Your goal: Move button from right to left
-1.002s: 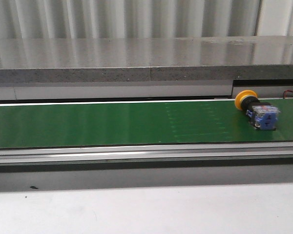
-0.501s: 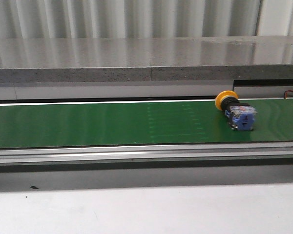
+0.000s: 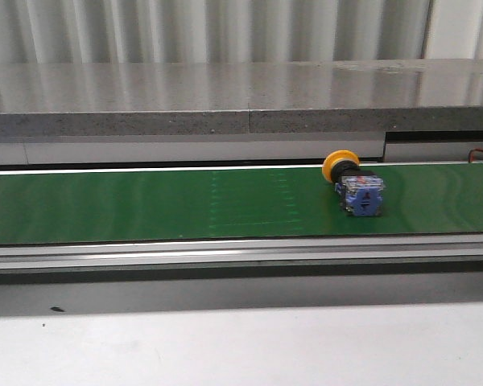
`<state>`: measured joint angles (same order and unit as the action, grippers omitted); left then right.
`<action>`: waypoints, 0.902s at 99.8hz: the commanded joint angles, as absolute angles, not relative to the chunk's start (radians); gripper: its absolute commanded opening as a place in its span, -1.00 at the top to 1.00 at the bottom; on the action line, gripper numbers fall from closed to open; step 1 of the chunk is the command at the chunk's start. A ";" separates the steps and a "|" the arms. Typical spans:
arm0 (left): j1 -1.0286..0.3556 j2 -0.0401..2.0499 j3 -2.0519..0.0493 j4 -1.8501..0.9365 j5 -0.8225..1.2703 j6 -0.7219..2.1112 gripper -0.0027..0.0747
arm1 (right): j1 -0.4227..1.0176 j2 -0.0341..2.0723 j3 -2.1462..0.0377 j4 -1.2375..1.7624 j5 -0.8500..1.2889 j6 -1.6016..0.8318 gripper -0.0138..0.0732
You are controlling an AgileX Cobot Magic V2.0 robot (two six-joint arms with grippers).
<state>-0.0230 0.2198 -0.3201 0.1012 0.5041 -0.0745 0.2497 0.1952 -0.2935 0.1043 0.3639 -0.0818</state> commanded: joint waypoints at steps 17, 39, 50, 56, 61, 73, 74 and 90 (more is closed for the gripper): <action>-0.031 0.453 -0.466 0.083 0.567 -0.074 0.90 | 0.252 0.204 -0.320 0.103 0.292 -0.091 0.84; -0.031 0.589 -0.538 0.054 0.621 -0.035 -0.20 | 0.252 0.204 -0.320 0.103 0.292 -0.091 0.84; -0.031 0.616 -0.537 0.058 0.608 -0.035 -0.48 | 0.252 0.204 -0.320 0.103 0.292 -0.091 0.84; -0.031 0.627 -0.537 0.058 0.589 -0.035 -0.48 | 0.252 0.204 -0.320 0.103 0.292 -0.091 0.84; -0.031 0.637 -0.537 0.052 0.562 -0.037 -0.48 | 0.252 0.204 -0.320 0.103 0.292 -0.091 0.84; -0.031 0.653 -0.559 -0.018 0.545 -0.037 -0.48 | 0.252 0.204 -0.320 0.103 0.292 -0.091 0.84; -0.031 0.655 -0.564 -0.032 0.551 -0.037 -0.48 | 0.252 0.204 -0.320 0.103 0.292 -0.091 0.84; -0.031 0.743 -0.639 -0.222 0.614 0.007 -0.48 | 0.252 0.204 -0.320 0.103 0.292 -0.091 0.84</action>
<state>-0.0230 0.6961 -0.5721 -0.1048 0.6439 -0.0218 0.2497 0.1952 -0.2935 0.1043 0.3639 -0.0818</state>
